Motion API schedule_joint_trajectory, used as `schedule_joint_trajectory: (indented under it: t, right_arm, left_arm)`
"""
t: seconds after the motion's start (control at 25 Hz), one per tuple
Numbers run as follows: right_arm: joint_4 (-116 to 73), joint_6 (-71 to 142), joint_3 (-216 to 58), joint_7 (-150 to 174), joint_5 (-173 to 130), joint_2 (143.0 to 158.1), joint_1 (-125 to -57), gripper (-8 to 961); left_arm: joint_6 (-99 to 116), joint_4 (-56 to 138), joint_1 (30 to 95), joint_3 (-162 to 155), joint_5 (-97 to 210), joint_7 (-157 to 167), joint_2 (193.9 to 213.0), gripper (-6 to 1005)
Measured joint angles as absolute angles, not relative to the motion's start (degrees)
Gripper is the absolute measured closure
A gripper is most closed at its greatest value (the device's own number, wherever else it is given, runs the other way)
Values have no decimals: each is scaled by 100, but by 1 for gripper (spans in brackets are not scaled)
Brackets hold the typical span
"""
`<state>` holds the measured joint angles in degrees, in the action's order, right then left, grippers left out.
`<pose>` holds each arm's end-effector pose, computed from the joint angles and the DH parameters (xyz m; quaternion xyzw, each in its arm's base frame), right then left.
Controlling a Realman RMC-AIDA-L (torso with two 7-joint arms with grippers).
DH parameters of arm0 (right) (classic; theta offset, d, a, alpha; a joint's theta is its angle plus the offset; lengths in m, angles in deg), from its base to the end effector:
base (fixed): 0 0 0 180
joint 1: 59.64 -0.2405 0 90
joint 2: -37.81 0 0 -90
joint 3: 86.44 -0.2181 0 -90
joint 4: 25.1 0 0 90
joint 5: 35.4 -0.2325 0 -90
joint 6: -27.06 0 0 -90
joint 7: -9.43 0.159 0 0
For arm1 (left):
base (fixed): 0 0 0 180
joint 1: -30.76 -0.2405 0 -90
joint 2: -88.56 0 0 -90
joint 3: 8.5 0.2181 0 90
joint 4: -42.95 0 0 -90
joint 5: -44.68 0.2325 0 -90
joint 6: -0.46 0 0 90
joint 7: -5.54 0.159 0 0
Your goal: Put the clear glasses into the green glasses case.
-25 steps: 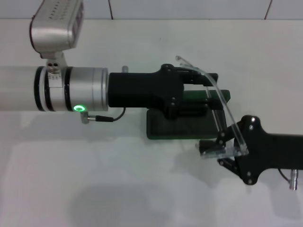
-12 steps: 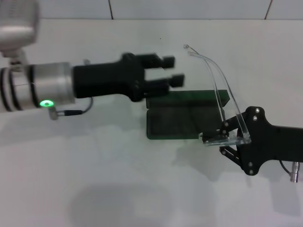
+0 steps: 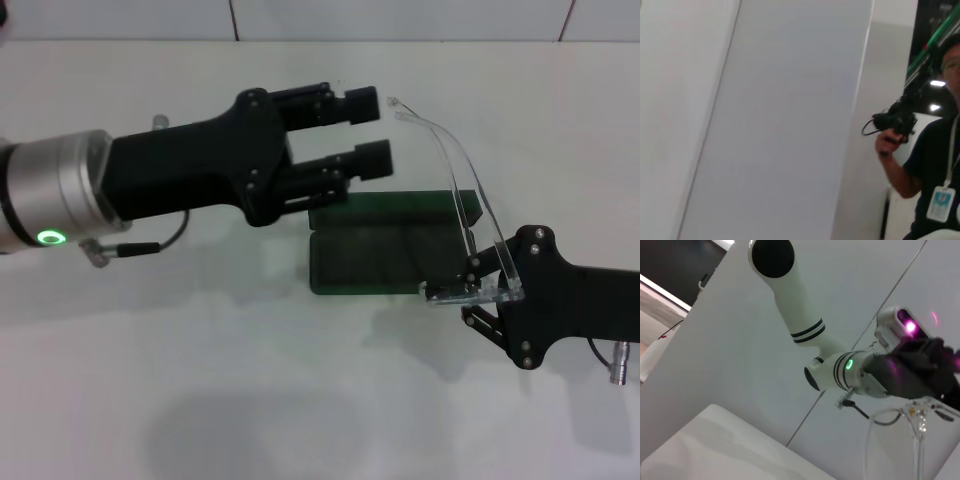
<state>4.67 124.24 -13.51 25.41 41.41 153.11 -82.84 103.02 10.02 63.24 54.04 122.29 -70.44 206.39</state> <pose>0.2086 0.2807 -0.0204 -0.8829 -0.2699 0.3350 0.1881 -0.1427 0.3162 0.0059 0.8849 0.1000 0.4546 0.0131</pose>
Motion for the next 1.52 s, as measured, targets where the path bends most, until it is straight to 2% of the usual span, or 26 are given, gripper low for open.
schedule_joint_trajectory:
  t: [0.24, 0.52, 1.08, 1.52]
  right_arm:
    - [459, 12358, -1296, 2611, 4143, 15330, -8287, 932]
    - [459, 12356, -1205, 2621, 4150, 15348, -8302, 932]
    - [461, 12415, -1183, 2622, 4150, 15355, -8267, 933]
    - [461, 12426, -1147, 2622, 4147, 15356, -8301, 933]
  left_arm:
    - [10178, 1074, 6498, 5475, 12364, -6938, 20813, 408]
    - [9934, 1551, 7058, 5579, 12678, -6953, 20806, 408]
    - [9727, 1731, 7066, 5949, 12818, -6924, 20823, 408]
    - [9455, 1678, 7324, 6406, 13230, -7597, 20797, 408]
